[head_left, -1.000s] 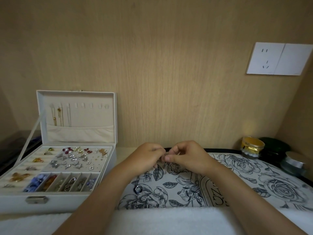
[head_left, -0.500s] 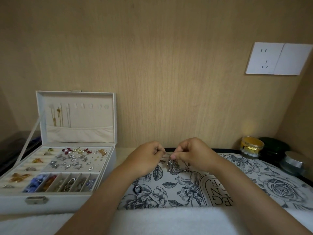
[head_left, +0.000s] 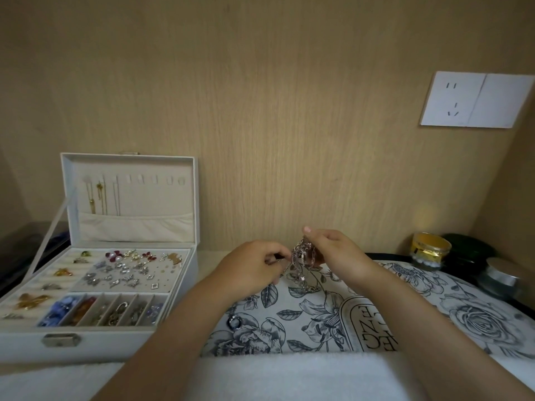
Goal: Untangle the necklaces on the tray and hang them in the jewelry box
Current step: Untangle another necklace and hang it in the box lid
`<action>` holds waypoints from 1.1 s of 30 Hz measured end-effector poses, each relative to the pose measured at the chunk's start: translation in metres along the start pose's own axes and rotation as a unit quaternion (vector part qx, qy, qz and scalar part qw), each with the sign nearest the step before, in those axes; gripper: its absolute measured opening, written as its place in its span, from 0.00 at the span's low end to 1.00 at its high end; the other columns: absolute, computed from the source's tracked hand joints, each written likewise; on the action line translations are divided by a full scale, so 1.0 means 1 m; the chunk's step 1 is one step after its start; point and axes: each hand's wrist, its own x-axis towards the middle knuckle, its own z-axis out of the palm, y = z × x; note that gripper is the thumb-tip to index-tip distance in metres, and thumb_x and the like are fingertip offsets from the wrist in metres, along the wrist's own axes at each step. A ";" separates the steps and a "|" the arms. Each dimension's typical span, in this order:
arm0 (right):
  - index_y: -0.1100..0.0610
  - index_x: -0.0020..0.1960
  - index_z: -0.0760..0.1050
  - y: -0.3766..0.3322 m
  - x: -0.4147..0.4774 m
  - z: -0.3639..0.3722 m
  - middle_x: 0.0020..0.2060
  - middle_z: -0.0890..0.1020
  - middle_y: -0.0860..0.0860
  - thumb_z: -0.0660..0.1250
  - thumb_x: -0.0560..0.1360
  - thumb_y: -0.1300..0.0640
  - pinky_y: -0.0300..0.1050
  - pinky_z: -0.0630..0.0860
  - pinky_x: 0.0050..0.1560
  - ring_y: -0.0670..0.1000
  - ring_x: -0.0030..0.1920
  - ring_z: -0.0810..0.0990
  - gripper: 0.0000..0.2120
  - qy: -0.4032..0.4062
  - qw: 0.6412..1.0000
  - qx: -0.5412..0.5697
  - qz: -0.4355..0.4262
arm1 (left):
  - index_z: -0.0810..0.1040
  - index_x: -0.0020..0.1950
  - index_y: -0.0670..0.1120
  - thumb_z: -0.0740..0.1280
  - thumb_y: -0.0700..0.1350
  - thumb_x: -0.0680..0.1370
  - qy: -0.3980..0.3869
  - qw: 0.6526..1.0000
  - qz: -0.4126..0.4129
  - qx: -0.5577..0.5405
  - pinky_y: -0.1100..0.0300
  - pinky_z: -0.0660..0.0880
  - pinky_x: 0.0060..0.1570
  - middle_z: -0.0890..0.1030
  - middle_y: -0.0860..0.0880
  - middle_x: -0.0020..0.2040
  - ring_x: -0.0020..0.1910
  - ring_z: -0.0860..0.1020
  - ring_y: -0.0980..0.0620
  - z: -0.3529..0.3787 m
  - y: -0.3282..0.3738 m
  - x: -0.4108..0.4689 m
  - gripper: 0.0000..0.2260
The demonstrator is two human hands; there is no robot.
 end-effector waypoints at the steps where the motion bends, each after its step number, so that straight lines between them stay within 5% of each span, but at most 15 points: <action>1: 0.60 0.43 0.77 0.000 0.000 0.000 0.32 0.78 0.48 0.59 0.83 0.47 0.31 0.70 0.37 0.43 0.32 0.73 0.19 -0.016 1.000 0.021 -0.008 | 0.80 0.57 0.61 0.66 0.53 0.80 -0.003 1.000 -0.002 0.002 0.62 0.73 0.35 0.84 0.56 0.36 0.27 0.75 0.63 0.000 0.000 0.000 0.08; 8: 0.57 0.46 0.78 0.005 0.002 -0.001 0.40 0.81 0.50 0.66 0.80 0.55 0.41 0.75 0.47 0.47 0.42 0.79 0.08 -0.102 0.979 0.174 -0.042 | 0.82 0.56 0.58 0.73 0.53 0.74 -0.075 0.996 -0.039 -0.038 0.54 0.79 0.51 0.86 0.55 0.37 0.40 0.84 0.58 -0.001 -0.002 -0.001 0.11; 11: 0.56 0.41 0.73 -0.002 0.002 -0.006 0.39 0.78 0.53 0.61 0.79 0.55 0.49 0.74 0.49 0.53 0.43 0.78 0.09 -0.135 0.940 0.313 -0.021 | 0.82 0.53 0.61 0.73 0.54 0.75 -0.081 0.996 -0.049 0.007 0.58 0.77 0.40 0.85 0.57 0.36 0.36 0.82 0.56 -0.004 -0.004 -0.001 0.08; 14: 0.54 0.36 0.66 -0.005 0.001 -0.010 0.30 0.67 0.51 0.59 0.79 0.54 0.50 0.73 0.44 0.52 0.31 0.68 0.13 -0.105 0.909 0.403 0.004 | 0.81 0.57 0.64 0.71 0.58 0.75 -0.023 0.992 -0.035 0.121 0.63 0.69 0.32 0.82 0.59 0.35 0.33 0.78 0.60 -0.012 -0.005 0.000 0.11; 16: 0.52 0.33 0.64 -0.002 0.003 -0.013 0.27 0.60 0.48 0.63 0.79 0.52 0.48 0.69 0.37 0.50 0.27 0.59 0.17 -0.035 0.947 0.317 0.030 | 0.79 0.62 0.65 0.69 0.60 0.76 0.012 0.981 -0.028 0.189 0.65 0.66 0.31 0.81 0.62 0.41 0.36 0.75 0.63 -0.018 -0.007 -0.001 0.15; 19: 0.55 0.33 0.68 0.012 0.008 -0.017 0.24 0.63 0.47 0.68 0.78 0.51 0.42 0.64 0.30 0.48 0.23 0.61 0.17 0.111 0.992 0.019 0.062 | 0.77 0.65 0.64 0.67 0.59 0.77 0.014 0.972 -0.037 0.230 0.67 0.67 0.35 0.82 0.60 0.56 0.48 0.77 0.60 -0.023 -0.010 -0.002 0.17; 22: 0.63 0.35 0.75 0.026 0.011 -0.021 0.22 0.69 0.47 0.68 0.76 0.53 0.37 0.64 0.27 0.46 0.21 0.66 0.17 0.122 0.975 -0.170 0.079 | 0.79 0.63 0.65 0.66 0.53 0.78 0.007 0.972 -0.040 0.231 0.65 0.73 0.42 0.81 0.61 0.58 0.51 0.78 0.58 -0.023 -0.008 -0.002 0.15; 26: 0.58 0.37 0.79 0.034 0.009 -0.017 0.32 0.80 0.50 0.68 0.75 0.48 0.41 0.72 0.34 0.50 0.35 0.78 0.15 0.066 0.906 -0.402 0.114 | 0.77 0.67 0.61 0.64 0.49 0.79 -0.031 0.965 -0.028 0.257 0.65 0.71 0.49 0.79 0.59 0.64 0.60 0.77 0.56 -0.012 -0.007 -0.001 0.17; 29: 0.52 0.51 0.83 0.031 0.006 -0.005 0.48 0.81 0.50 0.69 0.75 0.51 0.44 0.76 0.51 0.51 0.52 0.79 0.08 0.060 0.873 -0.484 0.013 | 0.75 0.69 0.61 0.64 0.47 0.78 -0.051 0.962 -0.020 0.268 0.62 0.73 0.52 0.80 0.58 0.64 0.59 0.78 0.54 -0.007 -0.006 -0.002 0.20; 33: 0.49 0.53 0.84 0.019 0.000 0.023 0.48 0.82 0.44 0.69 0.75 0.49 0.44 0.76 0.54 0.44 0.50 0.78 0.09 -0.015 0.931 -0.354 -0.091 | 0.76 0.67 0.64 0.64 0.48 0.76 -0.062 0.961 -0.011 0.271 0.62 0.68 0.36 0.82 0.56 0.45 0.44 0.78 0.54 -0.007 -0.001 -0.004 0.20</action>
